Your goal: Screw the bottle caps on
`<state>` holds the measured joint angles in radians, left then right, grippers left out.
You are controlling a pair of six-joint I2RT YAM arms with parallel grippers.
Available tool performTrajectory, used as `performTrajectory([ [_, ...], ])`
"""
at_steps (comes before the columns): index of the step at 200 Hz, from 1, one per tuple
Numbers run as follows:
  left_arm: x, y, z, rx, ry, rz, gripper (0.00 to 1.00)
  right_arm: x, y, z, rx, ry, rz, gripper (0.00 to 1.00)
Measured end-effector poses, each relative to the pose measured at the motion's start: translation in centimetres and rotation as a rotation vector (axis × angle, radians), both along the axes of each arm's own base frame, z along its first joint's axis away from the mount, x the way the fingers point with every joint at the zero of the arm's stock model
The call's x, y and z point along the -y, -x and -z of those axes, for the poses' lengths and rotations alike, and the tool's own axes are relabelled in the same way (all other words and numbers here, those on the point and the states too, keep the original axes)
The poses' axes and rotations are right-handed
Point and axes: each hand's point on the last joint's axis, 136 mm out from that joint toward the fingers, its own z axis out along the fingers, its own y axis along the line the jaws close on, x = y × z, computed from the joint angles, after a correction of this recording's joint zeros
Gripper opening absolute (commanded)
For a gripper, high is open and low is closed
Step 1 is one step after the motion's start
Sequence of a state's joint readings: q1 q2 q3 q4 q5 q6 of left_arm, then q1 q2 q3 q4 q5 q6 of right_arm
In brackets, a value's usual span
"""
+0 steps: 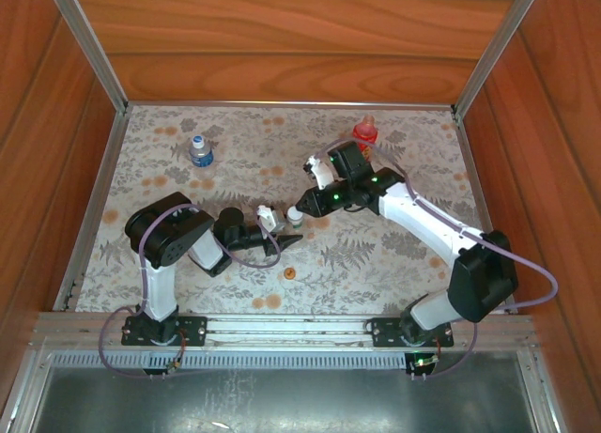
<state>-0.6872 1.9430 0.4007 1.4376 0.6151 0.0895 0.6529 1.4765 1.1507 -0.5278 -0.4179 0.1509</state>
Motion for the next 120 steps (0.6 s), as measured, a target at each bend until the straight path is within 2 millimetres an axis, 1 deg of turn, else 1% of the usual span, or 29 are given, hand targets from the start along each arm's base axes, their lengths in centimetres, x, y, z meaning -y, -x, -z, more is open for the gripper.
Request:
performTrajectory([
  [22,0.0,0.0,0.0,0.003,-0.001,0.002,0.51,0.2,0.3,-0.1,0.006,-0.009,-0.012,0.11],
  [39,0.0,0.0,0.0,0.003,-0.001,0.002,0.51,0.7,1.0,-0.2,0.003,-0.02,-0.019,0.1],
  [68,0.0,0.0,0.0,-0.001,0.001,0.0,0.51,1.3,2.9,-0.1,-0.03,-0.026,-0.049,0.11],
  [74,0.0,0.0,0.0,-0.002,0.001,0.0,0.51,1.3,3.1,-0.2,-0.029,-0.026,-0.054,0.13],
  [94,0.0,0.0,0.0,-0.006,0.002,-0.001,0.51,1.4,3.5,-1.1,0.009,-0.039,-0.078,0.25],
  [120,0.0,0.0,-0.1,-0.015,-0.001,-0.002,0.51,1.8,3.8,-2.6,0.113,-0.048,-0.129,0.47],
])
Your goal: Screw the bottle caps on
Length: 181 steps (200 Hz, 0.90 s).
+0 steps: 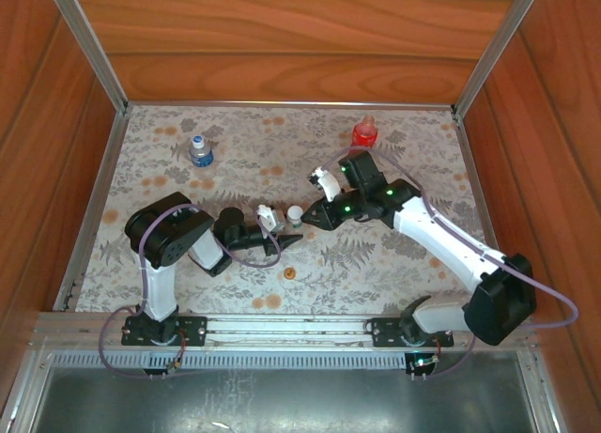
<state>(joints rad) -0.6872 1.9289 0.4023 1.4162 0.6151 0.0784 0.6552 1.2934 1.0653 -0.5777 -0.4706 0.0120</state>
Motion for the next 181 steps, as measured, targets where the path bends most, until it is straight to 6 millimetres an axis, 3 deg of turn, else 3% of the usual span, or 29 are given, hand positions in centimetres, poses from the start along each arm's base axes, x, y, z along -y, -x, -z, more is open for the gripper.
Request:
performTrajectory([
  [21,-0.1,0.3,-0.5,-0.009,-0.01,0.005,0.51,0.4,0.3,-0.9,0.109,0.004,-0.07,0.69],
  [47,-0.1,0.9,-2.4,0.03,-0.018,0.022,0.51,0.8,1.2,-2.0,0.296,0.008,-0.225,0.75],
  [72,0.0,1.8,-4.2,0.079,-0.029,0.045,0.51,1.3,2.1,-3.0,0.484,0.019,-0.382,0.74],
  [104,-0.4,2.5,-5.7,0.126,-0.049,0.063,0.51,1.1,3.3,-3.0,0.595,0.047,-0.568,0.73],
  [181,-1.5,4.0,-5.9,0.154,-0.113,0.095,0.51,-2.0,4.0,-3.6,0.68,0.039,-0.778,0.6],
])
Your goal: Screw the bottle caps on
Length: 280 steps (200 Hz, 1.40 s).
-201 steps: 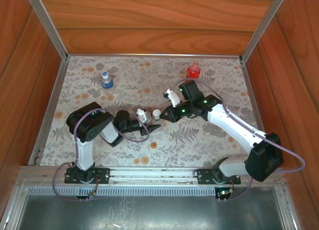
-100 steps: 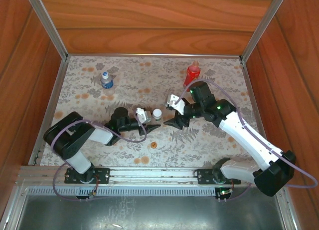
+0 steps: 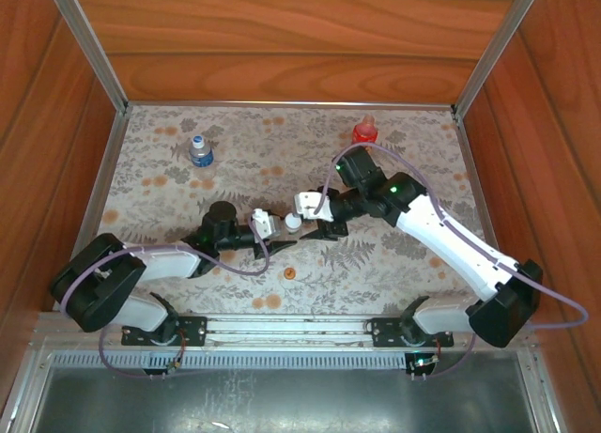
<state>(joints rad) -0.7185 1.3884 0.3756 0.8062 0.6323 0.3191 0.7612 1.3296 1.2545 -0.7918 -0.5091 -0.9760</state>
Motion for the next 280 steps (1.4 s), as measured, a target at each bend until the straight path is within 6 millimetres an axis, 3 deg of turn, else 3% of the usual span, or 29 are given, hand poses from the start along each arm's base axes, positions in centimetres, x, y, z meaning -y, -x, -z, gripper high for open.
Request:
performTrajectory([
  [70,-0.6,0.6,-0.1,0.007,-0.015,0.005,0.51,-1.4,-0.6,0.5,-0.012,0.028,-0.025,0.46],
  [128,-0.8,0.9,-0.3,0.005,-0.02,0.006,0.51,-1.5,-0.5,0.8,-0.02,0.039,-0.028,0.49],
  [212,-0.9,0.8,-0.1,-0.001,-0.031,-0.007,0.51,-1.5,-0.5,1.1,-0.04,0.05,-0.017,0.36],
  [244,-1.5,-0.3,-0.6,0.025,-0.042,-0.081,0.51,-1.9,-1.4,0.8,-0.049,0.021,0.076,0.23],
  [280,-1.9,-2.3,-1.4,0.055,-0.053,-0.183,0.51,-2.1,-3.5,0.2,-0.111,-0.05,0.322,0.11],
])
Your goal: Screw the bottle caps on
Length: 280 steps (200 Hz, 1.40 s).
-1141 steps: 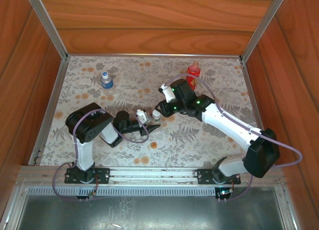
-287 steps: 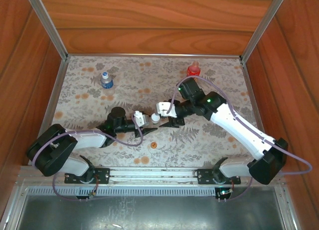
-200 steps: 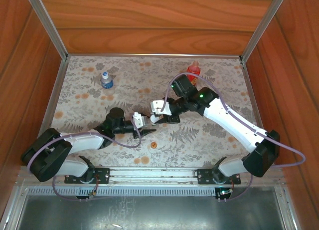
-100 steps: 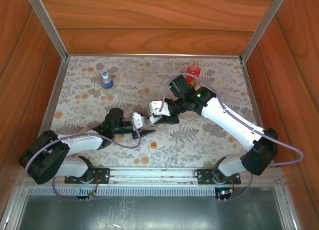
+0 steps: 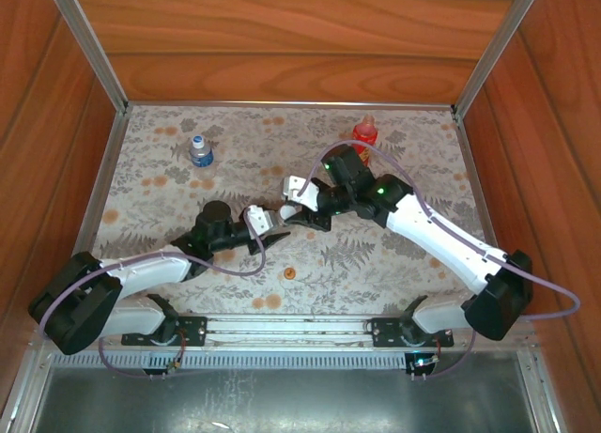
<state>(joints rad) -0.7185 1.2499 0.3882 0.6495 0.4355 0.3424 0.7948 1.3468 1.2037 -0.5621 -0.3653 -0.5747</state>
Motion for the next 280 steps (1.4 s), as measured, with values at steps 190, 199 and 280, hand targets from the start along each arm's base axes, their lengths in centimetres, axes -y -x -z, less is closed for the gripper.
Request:
performTrajectory([
  [190,0.5,-2.2,0.7,0.052,-0.063,-0.071,0.51,4.4,-1.9,-1.1,0.008,-0.002,0.387,0.65],
  [199,0.4,-1.5,1.1,0.053,-0.068,-0.047,0.51,4.7,-1.2,-1.5,0.062,0.001,0.317,0.65],
  [280,0.5,0.3,1.1,0.087,-0.081,0.05,0.51,2.8,2.9,-1.3,0.237,0.077,-0.179,0.62],
])
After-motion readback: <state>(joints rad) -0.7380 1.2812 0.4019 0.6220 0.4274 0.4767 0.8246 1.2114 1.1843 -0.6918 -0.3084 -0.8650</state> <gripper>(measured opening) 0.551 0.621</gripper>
